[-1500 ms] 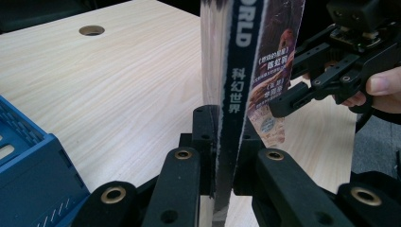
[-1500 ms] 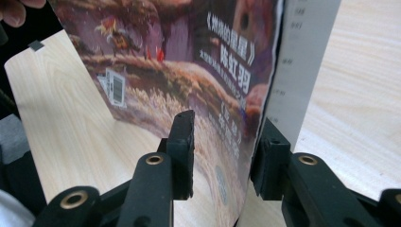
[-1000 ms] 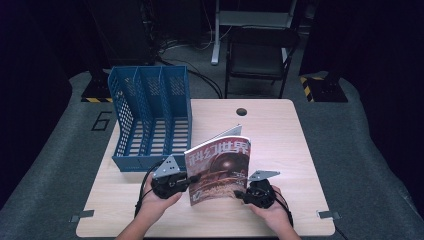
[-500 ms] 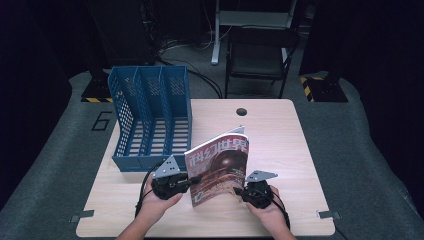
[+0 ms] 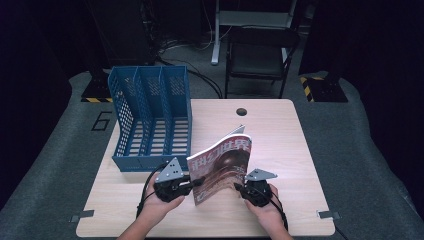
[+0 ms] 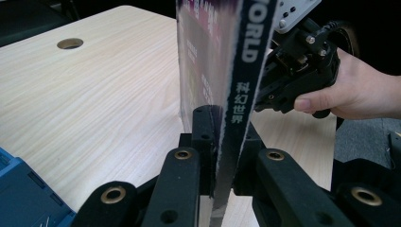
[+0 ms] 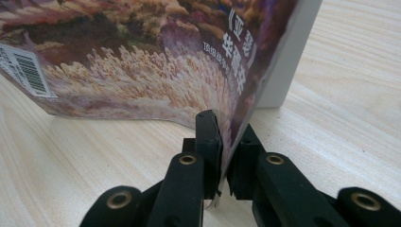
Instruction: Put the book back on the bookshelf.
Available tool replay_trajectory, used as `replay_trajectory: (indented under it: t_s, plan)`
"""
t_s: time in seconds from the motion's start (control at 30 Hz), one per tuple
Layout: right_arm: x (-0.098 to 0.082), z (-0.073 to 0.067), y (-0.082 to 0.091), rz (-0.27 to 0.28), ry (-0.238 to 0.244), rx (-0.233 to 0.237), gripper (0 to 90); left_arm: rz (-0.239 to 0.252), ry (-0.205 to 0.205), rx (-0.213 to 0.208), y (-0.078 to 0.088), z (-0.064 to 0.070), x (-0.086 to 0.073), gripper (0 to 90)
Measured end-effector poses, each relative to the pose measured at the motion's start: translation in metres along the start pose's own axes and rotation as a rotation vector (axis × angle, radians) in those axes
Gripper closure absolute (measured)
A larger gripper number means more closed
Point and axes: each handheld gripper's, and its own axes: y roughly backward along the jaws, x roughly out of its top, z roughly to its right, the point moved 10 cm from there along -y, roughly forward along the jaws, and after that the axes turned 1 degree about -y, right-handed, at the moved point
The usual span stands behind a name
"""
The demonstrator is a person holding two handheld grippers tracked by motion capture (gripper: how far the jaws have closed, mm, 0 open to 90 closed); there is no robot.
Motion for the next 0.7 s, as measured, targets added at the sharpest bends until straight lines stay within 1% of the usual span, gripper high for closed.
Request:
replay_trajectory:
  t_s: [0.07,0.13,0.17,0.2,0.23,0.27,0.3,0.33,0.37,0.4,0.43,0.5,0.53,0.57,0.63,0.7]
  plan:
    - [0.0,0.0,-0.001,0.003,0.0,0.0,83.5,-0.008,0.001,-0.004,0.0,0.0,-0.001,83.5]
    - [-0.001,0.002,-0.001,-0.004,0.01,0.002,82.1,-0.024,-0.022,0.005,0.001,-0.001,-0.003,83.5]
    - [-0.001,0.001,-0.002,-0.004,-0.006,0.001,80.7,-0.024,-0.038,0.017,0.0,-0.002,-0.003,83.5]
    - [-0.002,0.002,-0.002,-0.006,-0.008,0.005,79.2,-0.034,-0.054,0.018,0.001,-0.003,-0.004,83.5]
    - [-0.002,0.003,-0.002,-0.003,-0.018,0.001,76.9,-0.035,-0.061,0.024,0.0,-0.003,-0.004,83.4]
    - [-0.002,0.004,-0.002,-0.006,-0.03,-0.003,74.1,-0.039,-0.062,0.018,0.001,-0.003,-0.004,83.4]
    - [-0.001,0.006,-0.002,0.002,-0.02,-0.001,71.0,-0.039,-0.063,0.019,0.001,-0.003,-0.004,83.3]
    - [-0.001,0.005,-0.001,0.012,-0.037,0.0,67.8,-0.037,-0.062,0.024,0.001,-0.003,-0.004,83.3]
    - [0.001,0.006,0.001,0.019,-0.042,0.0,64.7,-0.038,-0.065,0.025,0.001,-0.003,-0.004,83.2]
    - [0.003,0.007,0.002,0.034,-0.046,0.005,62.5,-0.038,-0.06,0.025,0.001,-0.003,-0.004,83.2]
    - [0.004,0.007,0.004,0.045,-0.068,0.013,60.9,-0.033,-0.054,0.029,0.001,-0.003,-0.004,82.9]
    - [0.007,0.008,0.008,0.067,-0.056,0.022,58.2,-0.037,-0.042,0.021,0.001,-0.004,-0.004,82.6]
    - [0.008,0.007,0.009,0.068,-0.068,0.024,57.2,-0.031,-0.033,0.022,0.001,-0.004,-0.004,82.3]
    - [0.008,0.007,0.011,0.073,-0.071,0.026,56.2,-0.024,-0.029,0.026,0.001,-0.004,-0.003,81.8]
    - [0.01,0.006,0.014,0.081,-0.065,0.034,54.7,-0.009,-0.017,0.011,0.002,-0.003,-0.001,80.2]
    - [0.01,0.006,0.015,0.086,-0.061,0.034,54.2,-0.004,-0.015,0.011,0.001,-0.003,0.0,77.8]
